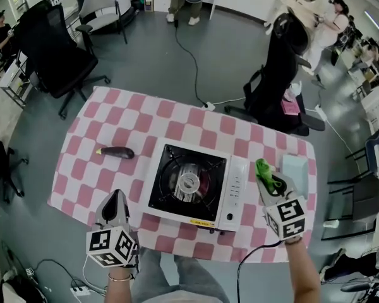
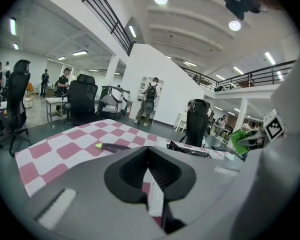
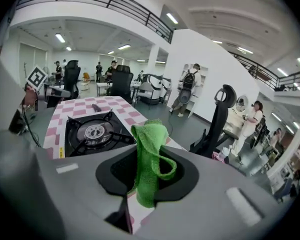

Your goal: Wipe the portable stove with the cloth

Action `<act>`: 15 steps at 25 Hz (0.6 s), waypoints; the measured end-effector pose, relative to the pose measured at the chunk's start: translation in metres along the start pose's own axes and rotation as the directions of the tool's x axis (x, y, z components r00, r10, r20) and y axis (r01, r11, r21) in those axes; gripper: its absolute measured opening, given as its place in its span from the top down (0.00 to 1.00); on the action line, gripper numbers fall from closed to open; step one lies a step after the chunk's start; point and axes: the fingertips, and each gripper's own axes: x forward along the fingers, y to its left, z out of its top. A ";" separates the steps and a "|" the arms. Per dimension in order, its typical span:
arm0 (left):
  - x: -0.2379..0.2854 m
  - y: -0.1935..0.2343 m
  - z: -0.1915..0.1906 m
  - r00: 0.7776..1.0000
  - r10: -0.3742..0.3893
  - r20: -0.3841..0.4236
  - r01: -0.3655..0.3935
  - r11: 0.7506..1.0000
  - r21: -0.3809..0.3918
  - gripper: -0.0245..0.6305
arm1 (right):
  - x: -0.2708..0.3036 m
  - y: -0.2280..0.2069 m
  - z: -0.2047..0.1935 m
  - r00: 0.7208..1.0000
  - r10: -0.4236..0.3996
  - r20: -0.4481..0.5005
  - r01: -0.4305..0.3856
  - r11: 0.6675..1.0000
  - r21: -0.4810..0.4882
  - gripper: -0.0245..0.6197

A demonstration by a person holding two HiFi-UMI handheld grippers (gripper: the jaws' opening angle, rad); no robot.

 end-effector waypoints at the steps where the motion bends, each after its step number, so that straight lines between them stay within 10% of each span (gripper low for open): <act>1: 0.000 0.002 -0.001 1.000 0.008 0.000 -0.008 1.000 -0.004 0.96 | 0.006 0.002 0.000 1.000 0.014 -0.016 -0.015 0.999 -0.044 0.84; 6: -0.001 0.011 -0.005 0.999 0.051 -0.006 -0.052 0.998 -0.024 0.96 | 0.031 0.010 -0.004 0.991 0.076 -0.114 -0.104 0.960 -0.261 0.84; 15: -0.011 0.022 -0.006 0.992 0.127 0.010 -0.126 0.991 -0.043 0.96 | 0.062 0.013 -0.016 0.966 0.160 -0.202 -0.226 0.902 -0.367 0.84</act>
